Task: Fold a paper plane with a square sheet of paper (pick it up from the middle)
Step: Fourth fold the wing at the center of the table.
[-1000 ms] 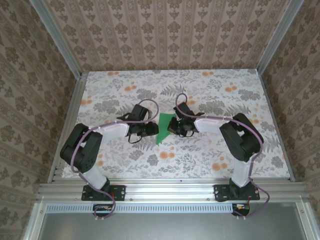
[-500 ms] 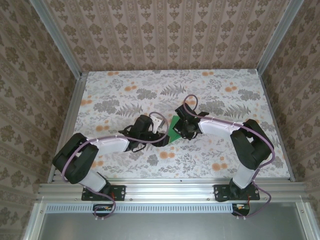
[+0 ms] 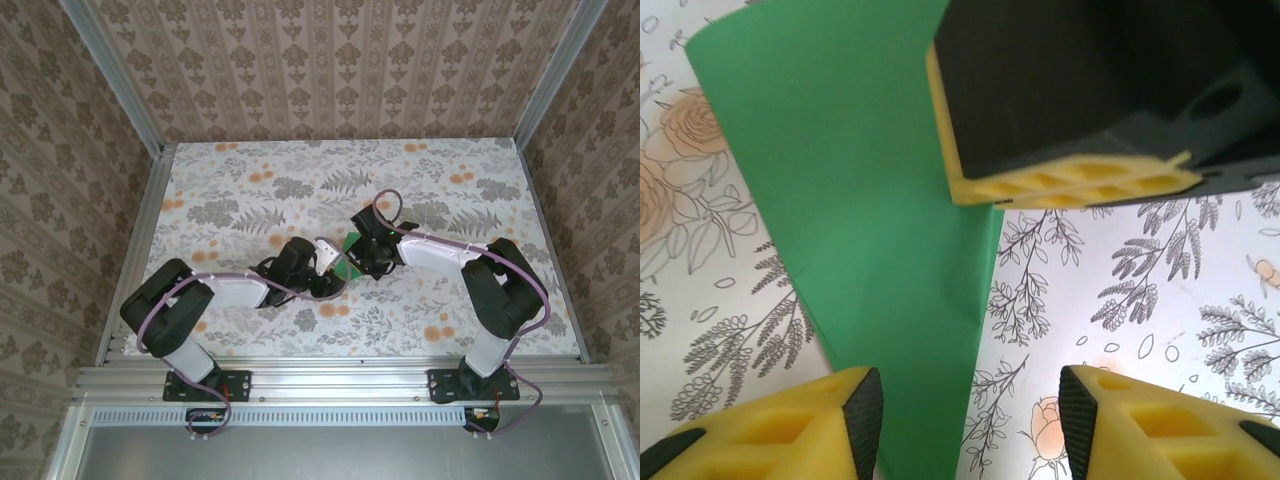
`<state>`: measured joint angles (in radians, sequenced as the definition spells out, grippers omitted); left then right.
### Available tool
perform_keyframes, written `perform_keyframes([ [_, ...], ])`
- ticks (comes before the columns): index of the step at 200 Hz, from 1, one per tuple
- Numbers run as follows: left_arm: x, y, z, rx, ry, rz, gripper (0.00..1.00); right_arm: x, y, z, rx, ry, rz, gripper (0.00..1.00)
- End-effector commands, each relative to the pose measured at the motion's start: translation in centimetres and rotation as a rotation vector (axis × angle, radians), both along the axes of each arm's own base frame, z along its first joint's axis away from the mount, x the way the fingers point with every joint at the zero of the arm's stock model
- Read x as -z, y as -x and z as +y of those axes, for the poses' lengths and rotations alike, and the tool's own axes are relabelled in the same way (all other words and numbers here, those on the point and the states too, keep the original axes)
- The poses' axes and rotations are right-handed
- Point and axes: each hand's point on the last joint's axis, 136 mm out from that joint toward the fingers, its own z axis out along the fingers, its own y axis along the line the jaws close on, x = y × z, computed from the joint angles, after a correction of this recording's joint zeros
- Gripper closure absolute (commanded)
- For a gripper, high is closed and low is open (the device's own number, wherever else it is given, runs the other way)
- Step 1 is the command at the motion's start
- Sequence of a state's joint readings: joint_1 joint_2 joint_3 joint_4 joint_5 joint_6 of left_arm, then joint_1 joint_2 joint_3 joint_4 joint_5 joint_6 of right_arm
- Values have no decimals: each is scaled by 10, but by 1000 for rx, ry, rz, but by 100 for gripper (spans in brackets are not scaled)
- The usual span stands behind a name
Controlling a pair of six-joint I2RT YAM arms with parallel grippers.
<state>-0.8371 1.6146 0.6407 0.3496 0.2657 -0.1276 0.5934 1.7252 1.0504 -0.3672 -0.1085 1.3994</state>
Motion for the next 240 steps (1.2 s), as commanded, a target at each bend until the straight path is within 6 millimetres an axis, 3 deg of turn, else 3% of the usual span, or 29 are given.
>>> perform_keyframes([
  [1,1,-7,-3,23,-19,-94,51,-6,-3,6,26,-48,23,100],
  [105,18,-6,-5,52,-68,-159,71,0,-4,11,40,-103,46,100],
  [132,21,-7,-3,40,-76,-153,81,-2,-6,12,35,-114,35,100],
  [164,22,-6,-2,34,-70,-134,89,-15,-15,5,-4,-124,-19,68],
  [192,22,-6,0,26,-22,-69,92,-42,-30,0,-103,-151,-190,50],
  [211,19,-7,0,28,29,-7,93,-50,-34,0,-196,-154,-280,46],
  [240,20,-10,2,25,86,89,94,-40,-29,3,-284,-170,-361,48],
])
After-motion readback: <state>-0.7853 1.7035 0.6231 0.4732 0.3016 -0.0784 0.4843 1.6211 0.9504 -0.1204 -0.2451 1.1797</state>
